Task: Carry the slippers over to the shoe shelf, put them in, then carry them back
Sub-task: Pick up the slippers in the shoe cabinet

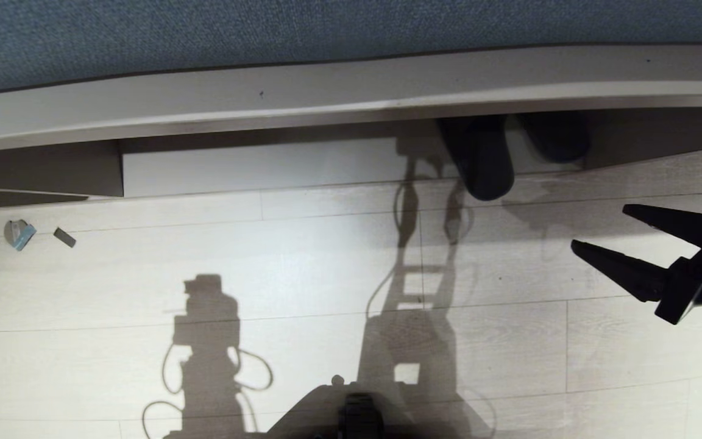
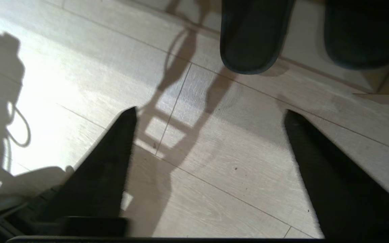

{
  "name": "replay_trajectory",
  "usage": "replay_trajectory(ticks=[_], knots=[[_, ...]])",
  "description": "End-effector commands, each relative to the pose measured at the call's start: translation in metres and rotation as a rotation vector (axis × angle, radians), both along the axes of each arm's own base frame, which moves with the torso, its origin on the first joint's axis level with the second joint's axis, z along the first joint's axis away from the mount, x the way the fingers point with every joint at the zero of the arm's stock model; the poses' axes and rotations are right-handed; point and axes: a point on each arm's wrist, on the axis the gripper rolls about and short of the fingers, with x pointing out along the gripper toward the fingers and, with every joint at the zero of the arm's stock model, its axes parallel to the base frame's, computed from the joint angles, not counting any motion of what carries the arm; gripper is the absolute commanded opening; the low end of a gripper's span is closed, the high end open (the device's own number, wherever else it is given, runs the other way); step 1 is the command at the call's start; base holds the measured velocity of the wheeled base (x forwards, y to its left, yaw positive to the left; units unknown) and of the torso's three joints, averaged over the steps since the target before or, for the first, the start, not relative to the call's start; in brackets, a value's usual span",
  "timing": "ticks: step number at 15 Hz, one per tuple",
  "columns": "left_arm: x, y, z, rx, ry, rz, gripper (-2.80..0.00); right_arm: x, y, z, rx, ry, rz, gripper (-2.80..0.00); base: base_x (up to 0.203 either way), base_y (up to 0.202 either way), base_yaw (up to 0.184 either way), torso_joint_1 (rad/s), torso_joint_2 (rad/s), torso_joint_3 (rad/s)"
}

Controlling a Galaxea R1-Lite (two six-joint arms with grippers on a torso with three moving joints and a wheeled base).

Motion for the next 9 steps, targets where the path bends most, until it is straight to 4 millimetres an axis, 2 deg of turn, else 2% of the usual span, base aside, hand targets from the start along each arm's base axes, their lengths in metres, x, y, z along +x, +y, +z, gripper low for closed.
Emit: replay_trajectory(ticks=[1, 5, 9], knots=[[0.000, 0.000, 0.000, 0.000, 0.000, 0.001, -2.80, -0.021, -0.002, 0.007, 0.009, -0.065, 0.002, -2.80, 0.000, 0.000, 0.000, 0.000, 0.00, 0.000], [0.000, 0.000, 0.000, 0.000, 0.001, 0.001, -2.80, -0.065, -0.008, 0.006, 0.026, -0.143, -0.004, -2.80, 0.000, 0.000, 0.000, 0.000, 0.00, 0.000], [0.000, 0.000, 0.000, 0.000, 0.000, 0.001, -2.80, -0.117, -0.014, -0.011, 0.078, -0.235, -0.018, -2.80, 0.000, 0.000, 0.000, 0.000, 0.00, 0.000]])
